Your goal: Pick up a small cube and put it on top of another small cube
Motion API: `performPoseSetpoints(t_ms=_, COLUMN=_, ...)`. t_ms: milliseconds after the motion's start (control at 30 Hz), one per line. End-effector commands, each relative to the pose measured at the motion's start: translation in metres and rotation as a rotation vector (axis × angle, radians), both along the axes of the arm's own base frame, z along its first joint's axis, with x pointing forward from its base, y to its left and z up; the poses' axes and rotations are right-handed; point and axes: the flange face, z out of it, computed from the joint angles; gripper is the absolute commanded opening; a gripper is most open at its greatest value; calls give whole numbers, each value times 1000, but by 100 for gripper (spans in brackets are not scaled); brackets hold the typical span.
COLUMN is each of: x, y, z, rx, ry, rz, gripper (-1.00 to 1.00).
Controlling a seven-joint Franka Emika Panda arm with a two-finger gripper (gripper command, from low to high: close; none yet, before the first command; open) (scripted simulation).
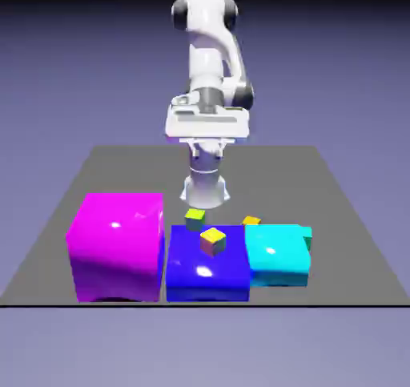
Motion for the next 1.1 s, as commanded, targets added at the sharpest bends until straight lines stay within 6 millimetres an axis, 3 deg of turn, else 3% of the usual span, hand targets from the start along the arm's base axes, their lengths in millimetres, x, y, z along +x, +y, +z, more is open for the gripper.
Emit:
performPoseSetpoints(t_ms=0, x=5, y=15, z=-9, rx=-16, ry=44, rz=48, gripper=0)
performPoseSetpoints(t_ms=167, x=20, y=93, z=-57, rx=-118, ry=256, rz=289, gripper=0)
performPoseSetpoints(t_ms=367, x=9, y=187, z=-120, rx=-284, ry=491, rz=576, gripper=0)
performPoseSetpoints(t_ms=533, x=-24, y=258, z=-176, rx=-458, ry=671, rz=806, gripper=0)
performPoseSetpoints(t_ms=733, x=-84, y=327, z=-245, rx=-712, ry=866, rz=1059, gripper=0)
performPoseSetpoints(t_ms=767, x=-96, y=336, z=-257, rx=-760, ry=897, rz=1098, gripper=0)
performPoseSetpoints(t_ms=833, x=-101, y=340, z=-261, rx=-779, ry=908, rz=1113, gripper=0)
performPoseSetpoints(t_ms=967, x=-105, y=322, z=-327, rx=-779, ry=908, rz=1113, gripper=0)
performPoseSetpoints(t_ms=1000, x=-105, y=321, z=-327, rx=-779, ry=908, rz=1113, gripper=-100)
performPoseSetpoints(t_ms=1033, x=-105, y=321, z=-327, rx=-779, ry=908, rz=1113, gripper=-100)
performPoseSetpoints(t_ms=1067, x=-103, y=327, z=-311, rx=-779, ry=908, rz=1113, gripper=-100)
